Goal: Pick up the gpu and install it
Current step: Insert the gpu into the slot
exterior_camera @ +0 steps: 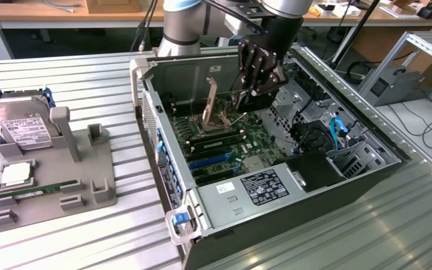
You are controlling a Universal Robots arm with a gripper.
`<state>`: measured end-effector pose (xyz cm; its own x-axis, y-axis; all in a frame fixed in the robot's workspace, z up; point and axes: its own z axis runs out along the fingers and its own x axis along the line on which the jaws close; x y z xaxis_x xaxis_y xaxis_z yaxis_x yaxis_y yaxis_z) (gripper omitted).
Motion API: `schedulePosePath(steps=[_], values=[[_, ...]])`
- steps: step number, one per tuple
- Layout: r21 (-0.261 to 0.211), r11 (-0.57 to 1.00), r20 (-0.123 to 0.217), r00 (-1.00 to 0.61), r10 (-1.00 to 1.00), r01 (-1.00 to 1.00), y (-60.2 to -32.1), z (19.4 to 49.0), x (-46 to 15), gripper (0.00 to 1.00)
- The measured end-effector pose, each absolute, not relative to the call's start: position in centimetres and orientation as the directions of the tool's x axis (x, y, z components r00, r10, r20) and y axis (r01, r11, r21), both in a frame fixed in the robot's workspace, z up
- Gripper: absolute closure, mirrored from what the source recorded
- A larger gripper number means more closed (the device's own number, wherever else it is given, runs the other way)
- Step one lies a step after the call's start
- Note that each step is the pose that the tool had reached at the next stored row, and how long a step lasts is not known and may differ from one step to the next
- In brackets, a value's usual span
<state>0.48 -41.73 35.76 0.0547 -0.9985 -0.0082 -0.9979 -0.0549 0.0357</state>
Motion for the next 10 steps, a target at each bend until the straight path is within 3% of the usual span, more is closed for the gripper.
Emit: schedulePosePath(steps=[10], values=[[0.036,-0.055,-0.008,0.055,-0.998,-0.998,-41.77,35.48,0.48,0.73]])
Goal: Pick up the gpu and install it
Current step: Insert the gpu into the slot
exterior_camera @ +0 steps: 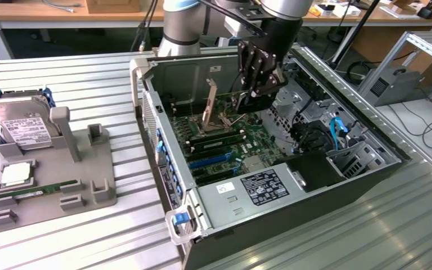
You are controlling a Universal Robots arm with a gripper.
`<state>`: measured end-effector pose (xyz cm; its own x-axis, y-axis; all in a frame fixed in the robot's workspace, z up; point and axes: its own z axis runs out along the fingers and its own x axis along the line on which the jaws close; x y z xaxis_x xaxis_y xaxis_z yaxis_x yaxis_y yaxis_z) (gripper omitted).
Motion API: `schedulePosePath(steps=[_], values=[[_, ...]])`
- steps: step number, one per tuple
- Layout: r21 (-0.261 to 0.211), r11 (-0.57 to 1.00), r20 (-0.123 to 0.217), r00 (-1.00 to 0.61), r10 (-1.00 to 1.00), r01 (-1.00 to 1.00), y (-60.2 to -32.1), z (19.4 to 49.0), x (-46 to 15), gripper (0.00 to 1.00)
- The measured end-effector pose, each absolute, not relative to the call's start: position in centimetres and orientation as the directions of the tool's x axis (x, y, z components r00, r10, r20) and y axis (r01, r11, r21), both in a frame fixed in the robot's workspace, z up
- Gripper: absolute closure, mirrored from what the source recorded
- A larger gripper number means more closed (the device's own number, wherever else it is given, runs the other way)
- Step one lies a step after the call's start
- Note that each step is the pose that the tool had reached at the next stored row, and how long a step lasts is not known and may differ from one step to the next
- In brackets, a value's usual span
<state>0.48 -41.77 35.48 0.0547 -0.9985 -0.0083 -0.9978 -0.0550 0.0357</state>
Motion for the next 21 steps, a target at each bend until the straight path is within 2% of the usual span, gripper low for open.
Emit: schedulePosePath(steps=[21], values=[[0.036,-0.055,-0.008,0.055,-0.998,-0.998,-41.85,34.93,0.47,0.73]])
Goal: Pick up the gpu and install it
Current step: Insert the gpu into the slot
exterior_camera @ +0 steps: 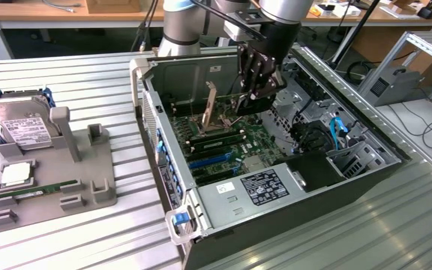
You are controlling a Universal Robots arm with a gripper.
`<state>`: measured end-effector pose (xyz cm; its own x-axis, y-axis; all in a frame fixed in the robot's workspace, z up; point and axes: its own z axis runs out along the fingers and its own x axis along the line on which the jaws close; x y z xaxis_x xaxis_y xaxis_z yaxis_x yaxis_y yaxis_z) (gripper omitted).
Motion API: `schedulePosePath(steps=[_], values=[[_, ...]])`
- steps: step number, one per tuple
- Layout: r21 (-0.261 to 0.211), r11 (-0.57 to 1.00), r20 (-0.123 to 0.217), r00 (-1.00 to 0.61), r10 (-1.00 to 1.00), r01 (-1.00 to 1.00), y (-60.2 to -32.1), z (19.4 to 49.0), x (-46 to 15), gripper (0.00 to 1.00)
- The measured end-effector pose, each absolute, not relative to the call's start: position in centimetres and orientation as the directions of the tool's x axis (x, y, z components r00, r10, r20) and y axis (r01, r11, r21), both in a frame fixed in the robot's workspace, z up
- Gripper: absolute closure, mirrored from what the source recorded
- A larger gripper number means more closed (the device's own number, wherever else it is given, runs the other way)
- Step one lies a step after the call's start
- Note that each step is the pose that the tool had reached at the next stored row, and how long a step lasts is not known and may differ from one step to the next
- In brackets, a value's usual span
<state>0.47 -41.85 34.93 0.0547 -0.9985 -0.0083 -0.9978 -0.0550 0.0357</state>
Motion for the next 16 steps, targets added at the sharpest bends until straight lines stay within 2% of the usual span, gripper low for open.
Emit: schedulePosePath(steps=[16], values=[[0.036,-0.055,-0.008,0.055,-0.998,-0.998,-41.95,34.49,0.46,0.73]])
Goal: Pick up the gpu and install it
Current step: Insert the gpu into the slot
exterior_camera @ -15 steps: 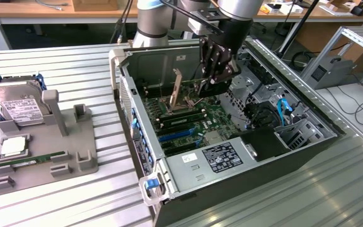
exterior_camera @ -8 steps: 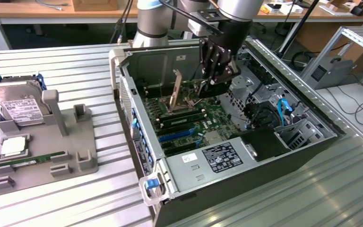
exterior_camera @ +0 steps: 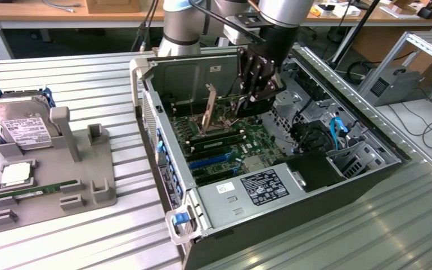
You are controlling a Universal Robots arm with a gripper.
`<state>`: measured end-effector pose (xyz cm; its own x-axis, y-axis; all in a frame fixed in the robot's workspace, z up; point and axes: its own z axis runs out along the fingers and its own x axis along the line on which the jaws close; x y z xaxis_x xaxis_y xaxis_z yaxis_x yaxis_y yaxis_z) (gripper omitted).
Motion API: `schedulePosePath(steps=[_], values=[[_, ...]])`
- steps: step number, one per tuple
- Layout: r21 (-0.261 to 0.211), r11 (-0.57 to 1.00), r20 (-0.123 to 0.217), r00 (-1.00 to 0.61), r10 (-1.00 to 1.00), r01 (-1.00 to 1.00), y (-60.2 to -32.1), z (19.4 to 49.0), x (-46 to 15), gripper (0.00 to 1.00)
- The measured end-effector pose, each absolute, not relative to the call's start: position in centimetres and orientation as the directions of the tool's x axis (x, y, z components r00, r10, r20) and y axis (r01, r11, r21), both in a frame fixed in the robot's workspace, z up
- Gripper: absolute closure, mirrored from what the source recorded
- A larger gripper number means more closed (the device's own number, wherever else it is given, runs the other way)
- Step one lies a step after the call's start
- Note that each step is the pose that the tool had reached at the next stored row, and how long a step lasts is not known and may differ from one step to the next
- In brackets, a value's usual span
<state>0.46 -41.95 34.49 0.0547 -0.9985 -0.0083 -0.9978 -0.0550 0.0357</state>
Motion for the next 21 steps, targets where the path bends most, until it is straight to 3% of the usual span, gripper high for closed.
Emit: schedulePosePath(steps=[21], values=[[0.036,-0.055,-0.008,0.055,-0.998,-0.998,-42.09,33.83,0.46,0.73]])
